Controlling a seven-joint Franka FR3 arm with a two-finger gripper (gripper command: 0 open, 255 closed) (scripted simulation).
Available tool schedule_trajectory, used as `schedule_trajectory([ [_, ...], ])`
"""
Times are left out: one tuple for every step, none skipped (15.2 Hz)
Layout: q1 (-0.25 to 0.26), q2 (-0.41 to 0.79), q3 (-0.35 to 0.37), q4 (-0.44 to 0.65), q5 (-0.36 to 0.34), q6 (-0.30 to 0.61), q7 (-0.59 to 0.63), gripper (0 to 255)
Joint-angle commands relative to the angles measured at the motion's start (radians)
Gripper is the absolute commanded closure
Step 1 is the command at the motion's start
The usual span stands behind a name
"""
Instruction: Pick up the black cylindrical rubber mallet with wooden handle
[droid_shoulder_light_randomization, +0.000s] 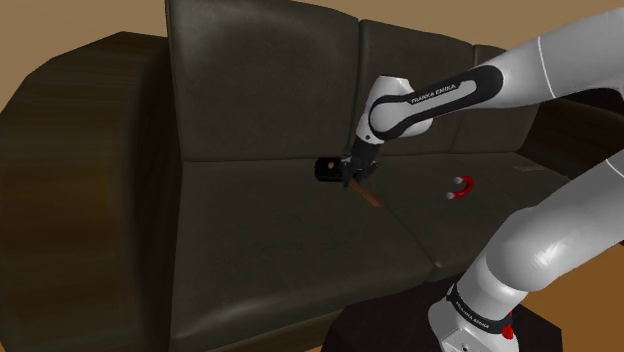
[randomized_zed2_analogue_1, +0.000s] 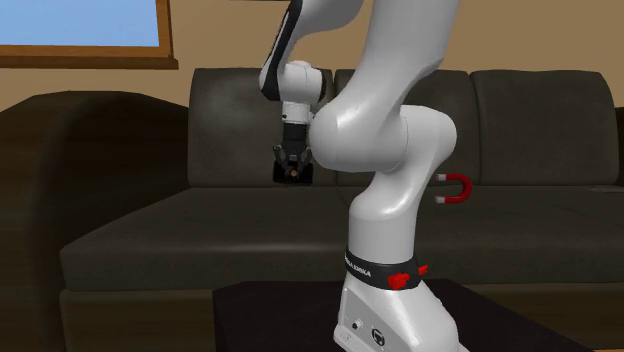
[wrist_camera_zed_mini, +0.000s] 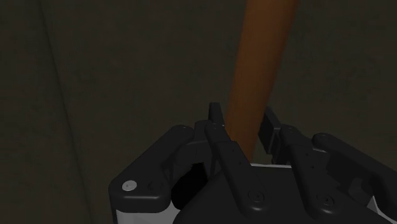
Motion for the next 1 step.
schedule_trajectory([
  [-0.002, -0.003, -0.002, 0.005, -0.001, -0.008, -0.003, 255],
])
